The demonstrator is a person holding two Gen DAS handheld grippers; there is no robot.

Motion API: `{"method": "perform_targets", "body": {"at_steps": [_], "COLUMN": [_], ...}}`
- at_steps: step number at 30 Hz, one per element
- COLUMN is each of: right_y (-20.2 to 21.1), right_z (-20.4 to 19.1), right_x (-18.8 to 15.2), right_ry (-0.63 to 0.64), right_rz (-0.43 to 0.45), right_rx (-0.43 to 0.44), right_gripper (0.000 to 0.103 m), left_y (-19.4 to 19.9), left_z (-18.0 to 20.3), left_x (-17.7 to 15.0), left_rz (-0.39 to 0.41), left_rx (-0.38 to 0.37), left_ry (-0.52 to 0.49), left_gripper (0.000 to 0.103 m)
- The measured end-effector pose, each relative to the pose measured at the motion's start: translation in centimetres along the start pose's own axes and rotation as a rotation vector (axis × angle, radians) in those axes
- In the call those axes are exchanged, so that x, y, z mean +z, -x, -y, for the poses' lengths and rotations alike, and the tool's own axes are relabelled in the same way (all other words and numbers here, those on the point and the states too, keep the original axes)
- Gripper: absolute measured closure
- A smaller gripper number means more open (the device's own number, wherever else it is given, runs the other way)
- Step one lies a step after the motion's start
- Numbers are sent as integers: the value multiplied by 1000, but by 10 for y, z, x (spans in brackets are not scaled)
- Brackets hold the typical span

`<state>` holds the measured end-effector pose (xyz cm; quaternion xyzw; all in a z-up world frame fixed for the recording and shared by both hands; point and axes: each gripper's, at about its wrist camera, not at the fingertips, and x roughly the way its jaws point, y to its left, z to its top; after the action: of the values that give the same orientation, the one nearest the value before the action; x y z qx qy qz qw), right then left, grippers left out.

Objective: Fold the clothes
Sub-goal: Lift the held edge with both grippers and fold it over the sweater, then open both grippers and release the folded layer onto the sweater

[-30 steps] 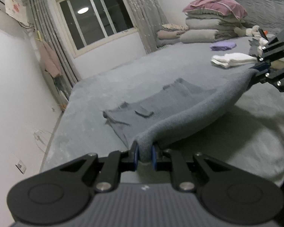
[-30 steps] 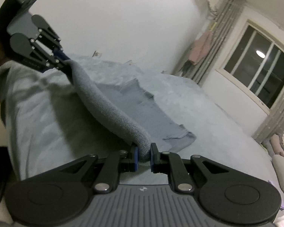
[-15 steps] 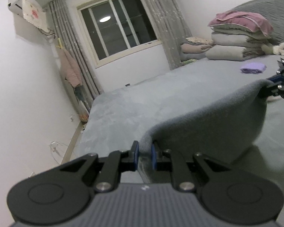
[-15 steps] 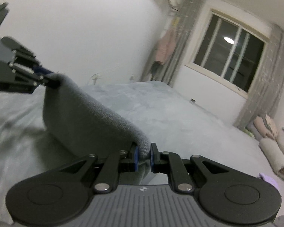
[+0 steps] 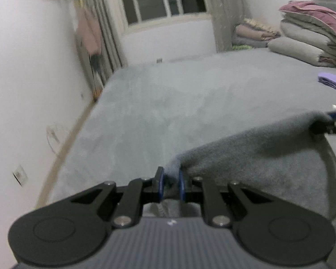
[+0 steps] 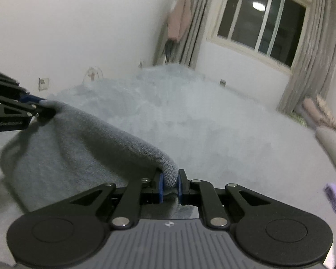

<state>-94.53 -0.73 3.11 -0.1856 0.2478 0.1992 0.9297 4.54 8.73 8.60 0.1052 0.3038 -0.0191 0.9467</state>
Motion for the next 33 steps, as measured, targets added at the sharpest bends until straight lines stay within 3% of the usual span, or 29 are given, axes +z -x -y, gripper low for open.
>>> {"method": "perform_targets", "body": {"at_steps": [4,11,20,27,33], "right_y": [-29,-43,-47,-47,-18], "right_z": [6,15,18,31,24], "right_x": [-5,-12,-20,-20,-22], "right_ry": [-26,-99,-138,-197,-183], "right_rz": [-54,-72,-69,-66,-69], "right_rx": [5,9,-23,-117,65], "right_gripper": [91,91,91,85,84], "left_y": [-30,-53,-40,-21,-8], "left_z": [-9,-12,-33,-33,-20], "left_x": [3,-10,-17,-19,-27], "left_rz": [-29,-77,-62,-32,-12], "left_rx": [9,49,34,25,3], "left_ry": [53,128,235,239,204], "left_gripper": [91,86,83,78,78]}}
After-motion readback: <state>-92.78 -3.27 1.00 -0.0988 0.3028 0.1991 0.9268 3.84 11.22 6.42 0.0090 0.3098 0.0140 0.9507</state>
